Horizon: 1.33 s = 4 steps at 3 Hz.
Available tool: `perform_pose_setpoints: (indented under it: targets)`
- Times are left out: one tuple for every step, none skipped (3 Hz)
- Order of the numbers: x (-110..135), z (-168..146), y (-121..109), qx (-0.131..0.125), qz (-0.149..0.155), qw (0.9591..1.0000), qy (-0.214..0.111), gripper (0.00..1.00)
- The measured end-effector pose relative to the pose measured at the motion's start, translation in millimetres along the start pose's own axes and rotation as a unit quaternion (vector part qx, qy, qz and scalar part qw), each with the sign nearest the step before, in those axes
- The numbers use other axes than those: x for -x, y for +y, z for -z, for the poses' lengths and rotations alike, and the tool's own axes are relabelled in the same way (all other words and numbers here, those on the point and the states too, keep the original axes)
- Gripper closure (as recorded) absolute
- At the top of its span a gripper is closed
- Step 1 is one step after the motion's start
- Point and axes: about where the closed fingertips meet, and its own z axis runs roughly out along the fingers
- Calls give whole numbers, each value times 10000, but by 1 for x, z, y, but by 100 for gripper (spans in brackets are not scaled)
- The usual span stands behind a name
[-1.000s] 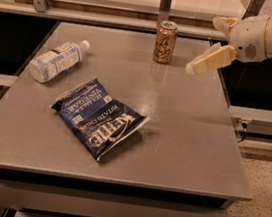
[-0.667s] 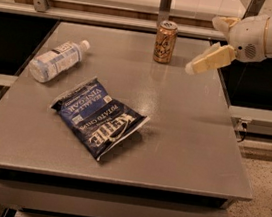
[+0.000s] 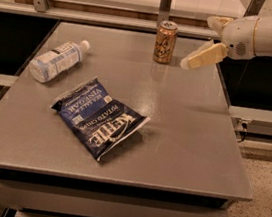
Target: Move orange can near blue chip bag
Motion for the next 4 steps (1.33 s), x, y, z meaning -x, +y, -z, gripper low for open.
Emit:
perform_pose_setpoints:
  targets:
    - [-1, -7, -15, -187, -5, 9997, -185, 0]
    - [-3, -16, -29, -399, -20, 9980, -498, 0]
    - [-4, -28, -41, -601, -68, 9944, -870, 0]
    - [-5, -40, -52, -672, -110, 9914, -1117, 0]
